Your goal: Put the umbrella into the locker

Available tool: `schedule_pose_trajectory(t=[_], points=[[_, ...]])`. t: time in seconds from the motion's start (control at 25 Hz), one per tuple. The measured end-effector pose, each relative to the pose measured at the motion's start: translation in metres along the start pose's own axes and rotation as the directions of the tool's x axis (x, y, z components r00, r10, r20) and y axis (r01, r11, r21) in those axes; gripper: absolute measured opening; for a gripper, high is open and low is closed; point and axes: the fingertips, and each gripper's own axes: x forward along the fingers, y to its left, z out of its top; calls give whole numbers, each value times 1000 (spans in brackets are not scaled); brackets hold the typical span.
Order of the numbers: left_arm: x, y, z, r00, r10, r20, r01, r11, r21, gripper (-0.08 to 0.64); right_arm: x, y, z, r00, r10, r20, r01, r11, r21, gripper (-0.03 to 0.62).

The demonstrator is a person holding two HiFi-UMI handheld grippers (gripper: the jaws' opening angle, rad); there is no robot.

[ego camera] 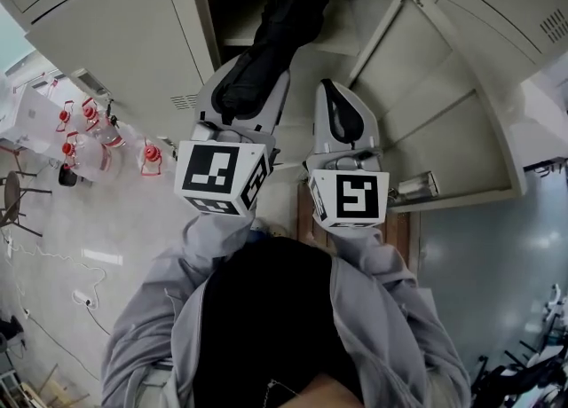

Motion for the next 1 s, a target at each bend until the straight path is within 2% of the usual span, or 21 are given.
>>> schedule_pose_trajectory(t=[0.48,1.0], points=[[56,12,-8,999,-31,-43,32,999,34,213,33,-17,-6,999,-36,-28,35,999,-28,0],[109,17,-33,991,-10,-132,18,998,59,227,48,-32,-21,996,-73,-59,72,997,-11,0]])
